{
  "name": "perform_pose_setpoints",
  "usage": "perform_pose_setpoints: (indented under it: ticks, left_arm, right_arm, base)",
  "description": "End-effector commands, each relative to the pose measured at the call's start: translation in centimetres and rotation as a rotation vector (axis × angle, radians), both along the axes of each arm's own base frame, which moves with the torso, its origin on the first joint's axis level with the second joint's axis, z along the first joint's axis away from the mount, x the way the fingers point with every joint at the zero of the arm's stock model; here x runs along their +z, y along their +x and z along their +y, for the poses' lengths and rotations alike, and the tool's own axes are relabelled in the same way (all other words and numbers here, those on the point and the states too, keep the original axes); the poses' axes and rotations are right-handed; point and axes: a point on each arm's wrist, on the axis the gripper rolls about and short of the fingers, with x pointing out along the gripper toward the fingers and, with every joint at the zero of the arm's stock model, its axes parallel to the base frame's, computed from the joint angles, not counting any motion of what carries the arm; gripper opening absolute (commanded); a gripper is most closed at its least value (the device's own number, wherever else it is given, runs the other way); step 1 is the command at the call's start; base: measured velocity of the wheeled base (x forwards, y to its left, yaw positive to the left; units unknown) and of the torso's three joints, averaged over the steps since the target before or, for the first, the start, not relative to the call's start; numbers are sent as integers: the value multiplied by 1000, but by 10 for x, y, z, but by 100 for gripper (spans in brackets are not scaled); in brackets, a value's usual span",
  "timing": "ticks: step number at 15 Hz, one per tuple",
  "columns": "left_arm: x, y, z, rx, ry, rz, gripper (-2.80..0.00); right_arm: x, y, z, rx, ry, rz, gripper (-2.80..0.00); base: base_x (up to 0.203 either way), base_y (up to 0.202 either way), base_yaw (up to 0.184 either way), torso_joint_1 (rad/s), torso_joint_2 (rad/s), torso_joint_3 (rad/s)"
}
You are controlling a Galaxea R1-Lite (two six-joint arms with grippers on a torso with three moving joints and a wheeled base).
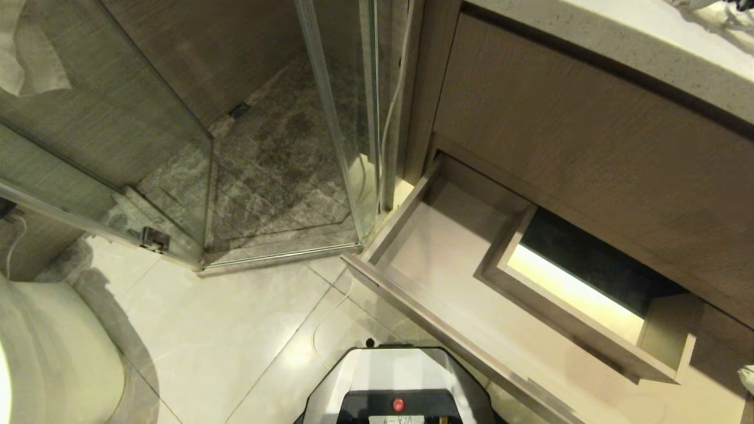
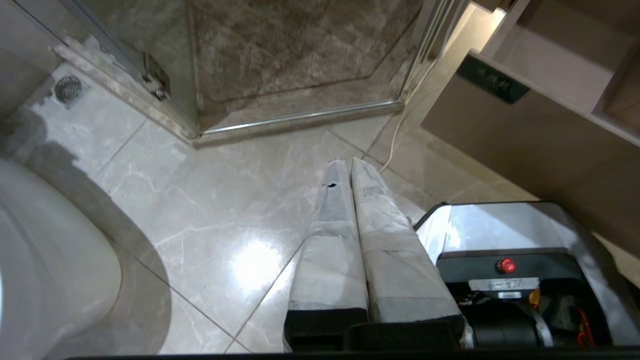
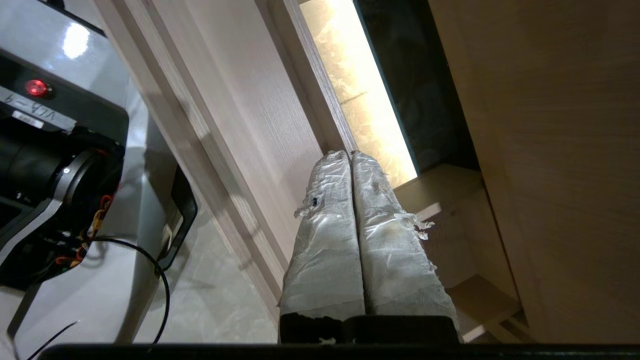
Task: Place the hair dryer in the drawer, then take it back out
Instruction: Close the drawer
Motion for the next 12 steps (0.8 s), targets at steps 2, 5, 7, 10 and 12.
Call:
perform_pose_setpoints:
  ticks: [2, 5, 7, 10, 12]
  left_arm:
    - [0, 0, 0, 0, 0, 0, -280]
    - [0, 0, 0, 0, 0, 1, -280]
    - [0, 0, 0, 0, 0, 1, -280]
    - [0, 0, 0, 0, 0, 1, -280]
    - [0, 0, 0, 0, 0, 1, -280]
  right_arm:
    - [0, 0, 0, 4, -2, 4, -280]
    - [-1, 1, 0, 4, -1, 19, -280]
    - [-3, 0, 0, 0, 5, 41, -280]
    - [-6, 0, 0, 2, 11, 76, -280]
    - [-8, 0, 0, 5, 15, 87, -280]
  base:
    - [0, 0, 0, -354, 478, 144]
    - [0, 0, 0, -229, 369, 148]
    - [0, 0, 0, 21, 228, 273]
    - [0, 0, 0, 97, 86, 198]
    - [0, 0, 0, 64, 48, 41]
